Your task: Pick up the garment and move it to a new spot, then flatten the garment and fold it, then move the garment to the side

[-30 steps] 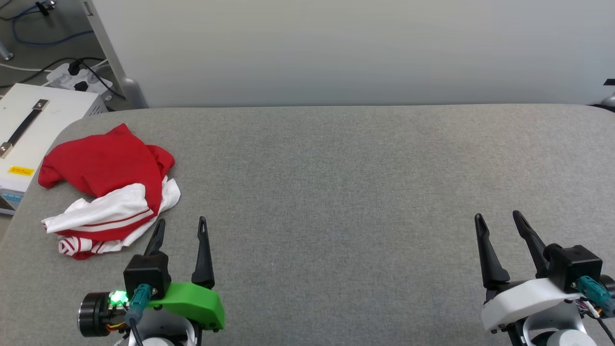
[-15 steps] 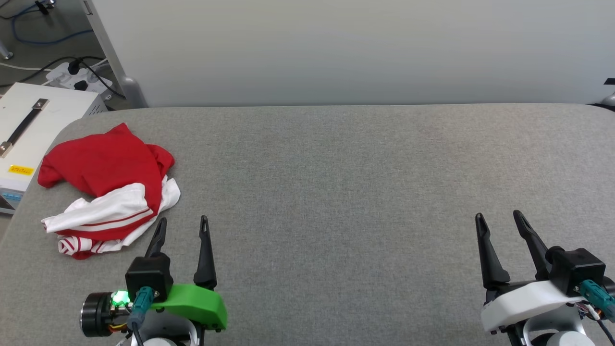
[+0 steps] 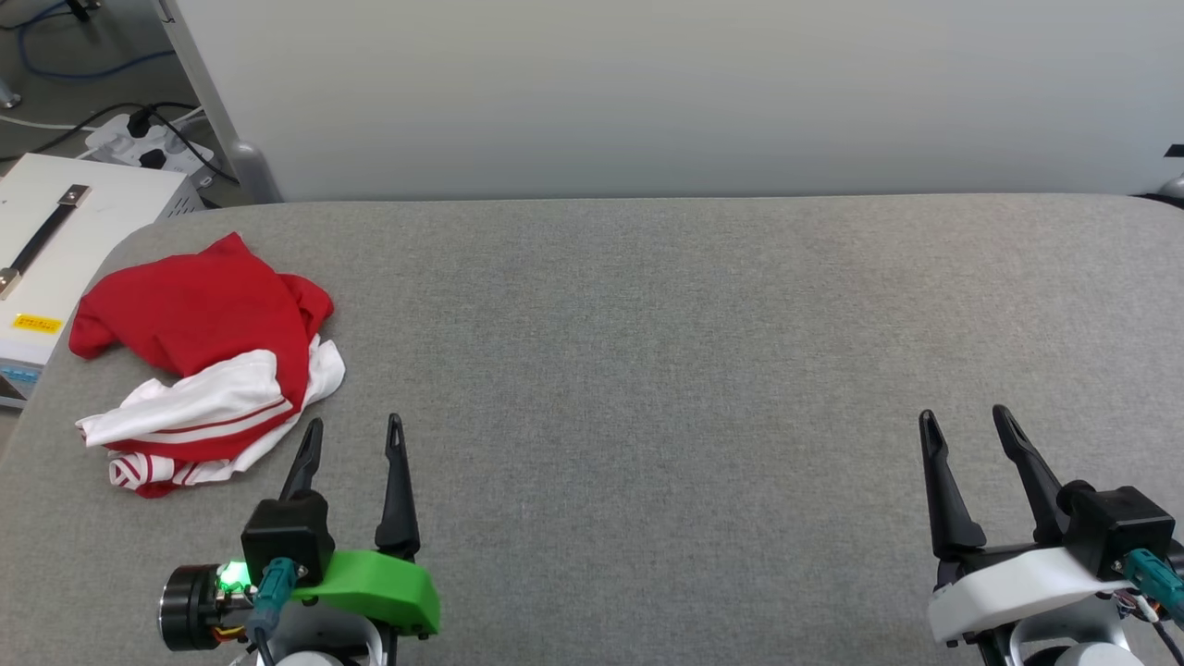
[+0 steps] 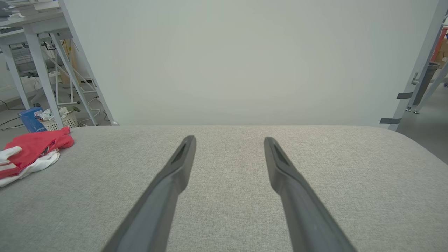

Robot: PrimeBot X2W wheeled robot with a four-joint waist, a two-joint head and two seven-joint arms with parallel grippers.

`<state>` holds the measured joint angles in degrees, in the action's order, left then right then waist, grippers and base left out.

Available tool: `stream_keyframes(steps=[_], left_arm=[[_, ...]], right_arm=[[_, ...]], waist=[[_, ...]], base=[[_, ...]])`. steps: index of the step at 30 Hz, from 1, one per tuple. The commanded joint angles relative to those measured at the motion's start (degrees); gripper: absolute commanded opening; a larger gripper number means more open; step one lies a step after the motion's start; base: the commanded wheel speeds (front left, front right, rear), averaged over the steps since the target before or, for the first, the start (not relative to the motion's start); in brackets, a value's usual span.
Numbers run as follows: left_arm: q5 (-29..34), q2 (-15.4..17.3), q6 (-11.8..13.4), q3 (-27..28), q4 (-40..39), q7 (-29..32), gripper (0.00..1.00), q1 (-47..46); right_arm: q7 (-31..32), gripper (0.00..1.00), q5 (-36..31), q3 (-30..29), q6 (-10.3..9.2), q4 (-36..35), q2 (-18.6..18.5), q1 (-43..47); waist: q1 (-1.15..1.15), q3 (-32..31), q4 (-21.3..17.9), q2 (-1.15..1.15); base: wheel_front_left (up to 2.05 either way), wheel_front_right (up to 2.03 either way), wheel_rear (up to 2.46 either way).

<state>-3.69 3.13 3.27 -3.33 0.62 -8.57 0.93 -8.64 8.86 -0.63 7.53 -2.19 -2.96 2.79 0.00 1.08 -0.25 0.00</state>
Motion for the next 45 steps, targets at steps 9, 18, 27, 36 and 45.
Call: stream_keyframes(steps=[9, 18, 27, 36, 45], left_arm=[[-0.87, -0.17, 0.61, -0.43, 0.77, -1.57, 1.00, -0.14], [-1.12, -0.18, 1.03, -0.82, 1.45, -2.65, 1.00, -0.08], [-1.53, -0.21, 1.21, -1.49, 1.84, -3.94, 1.00, 0.07], [-2.23, -0.22, 0.25, -1.66, 1.83, -5.02, 1.00, 0.09], [-2.76, -0.24, -0.14, -1.83, 2.55, -6.10, 1.00, 0.26]], right_arm=[[-1.58, 1.00, 0.90, 0.00, -0.03, -0.39, 0.06, 1.48], [-2.64, 1.00, 1.79, 0.01, -0.03, -0.13, 0.06, 1.99], [-3.91, 1.00, 2.56, 0.45, -0.04, -0.09, 0.07, 2.62], [-4.97, 1.00, 3.22, 0.71, -0.04, -0.06, 0.08, 3.03], [-6.04, 1.00, 3.92, 0.91, -0.04, 0.23, 0.08, 3.44]], waist=[[0.00, 0.01, -0.09, 0.00], [0.00, 0.00, -0.09, 0.00], [0.00, -0.02, -0.09, 0.00], [0.00, 0.30, -0.09, 0.00], [0.00, 0.45, -0.13, 0.00]], base=[[0.00, 0.00, 0.00], [0.00, 0.00, 0.00], [0.00, 0.00, 0.00], [0.00, 0.00, 0.00], [0.00, 0.00, 0.00]])
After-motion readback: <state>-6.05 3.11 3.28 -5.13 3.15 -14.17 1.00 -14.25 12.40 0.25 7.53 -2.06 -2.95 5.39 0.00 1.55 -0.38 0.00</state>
